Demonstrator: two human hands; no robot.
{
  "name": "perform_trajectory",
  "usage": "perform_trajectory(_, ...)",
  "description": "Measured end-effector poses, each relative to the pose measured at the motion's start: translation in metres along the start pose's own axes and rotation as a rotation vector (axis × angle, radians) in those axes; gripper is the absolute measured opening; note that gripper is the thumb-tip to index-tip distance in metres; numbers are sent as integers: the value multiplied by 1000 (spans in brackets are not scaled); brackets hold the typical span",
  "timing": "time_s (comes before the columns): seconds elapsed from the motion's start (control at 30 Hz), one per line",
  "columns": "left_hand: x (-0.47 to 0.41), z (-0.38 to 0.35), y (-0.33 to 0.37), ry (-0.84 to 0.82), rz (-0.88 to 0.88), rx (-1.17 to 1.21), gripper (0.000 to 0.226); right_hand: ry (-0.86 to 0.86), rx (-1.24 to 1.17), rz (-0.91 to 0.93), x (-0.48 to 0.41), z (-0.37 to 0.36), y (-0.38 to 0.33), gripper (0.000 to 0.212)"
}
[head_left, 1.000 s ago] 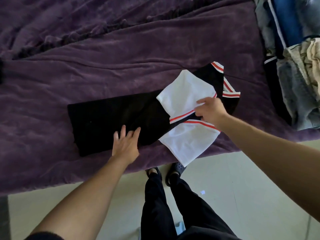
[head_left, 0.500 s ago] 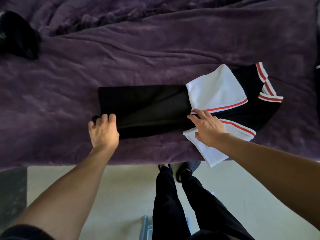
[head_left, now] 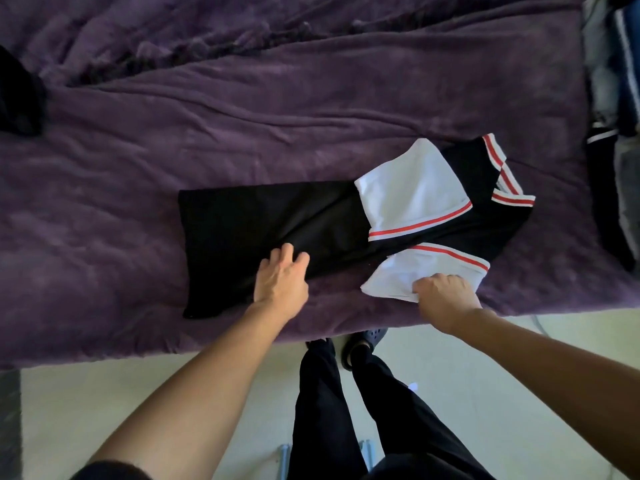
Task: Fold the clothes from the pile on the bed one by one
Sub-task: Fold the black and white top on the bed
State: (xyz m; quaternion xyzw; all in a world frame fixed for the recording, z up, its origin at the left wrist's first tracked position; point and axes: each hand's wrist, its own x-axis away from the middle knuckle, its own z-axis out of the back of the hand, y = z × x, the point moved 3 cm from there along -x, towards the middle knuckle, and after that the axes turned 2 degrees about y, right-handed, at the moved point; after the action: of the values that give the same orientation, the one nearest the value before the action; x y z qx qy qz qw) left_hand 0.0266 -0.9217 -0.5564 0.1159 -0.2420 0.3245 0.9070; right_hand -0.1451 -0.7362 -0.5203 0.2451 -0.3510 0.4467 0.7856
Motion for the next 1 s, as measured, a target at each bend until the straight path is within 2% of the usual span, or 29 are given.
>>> perform_trajectory(0.1,-10,-4,29,-115,-38,54,34,112,-34,13,-9,47,23,28)
perform_trajectory(0.17,-13,-6,38,-129,9,111,35,330,-143,3,-33,86,41,33)
perform_trajectory(0.23,-13,-3,41,-79,85,167,33,619,-311,-61,-55,121,64,36)
perform_trajectory(0.3,-12,4,45,-4,122,178,33,748,-430,-188,-71,136,92,37)
perform_trajectory(0.4,-15,12,62,109,29,135,40,638,-563,-388,-81,109,137,52)
perform_trajectory(0.5,-32,18,92,187,-160,132,53,423,-789,-659,-87,57,177,86)
perform_trajectory(0.57,-49,11,113,158,-270,83,61,359,-1031,-782,-93,29,191,102)
perform_trajectory(0.6,-57,5,120,106,-286,61,65,367,-1137,-808,-98,17,195,104)
perform_trajectory(0.67,-73,-7,127,-43,-251,58,68,406,-1297,-777,-105,7,195,87)
perform_trajectory(0.73,-82,-10,127,-153,-223,88,68,388,-1505,-677,-107,9,188,49)
perform_trajectory(0.8,-79,-3,124,-166,-215,156,62,436,-1552,-526,-93,30,175,20)
perform_trajectory(0.87,-67,7,110,-75,-149,256,54,542,-1462,-375,-72,61,157,15)
perform_trajectory(1.0,-26,18,58,90,208,504,43,605,-1248,-39,-36,112,91,13)
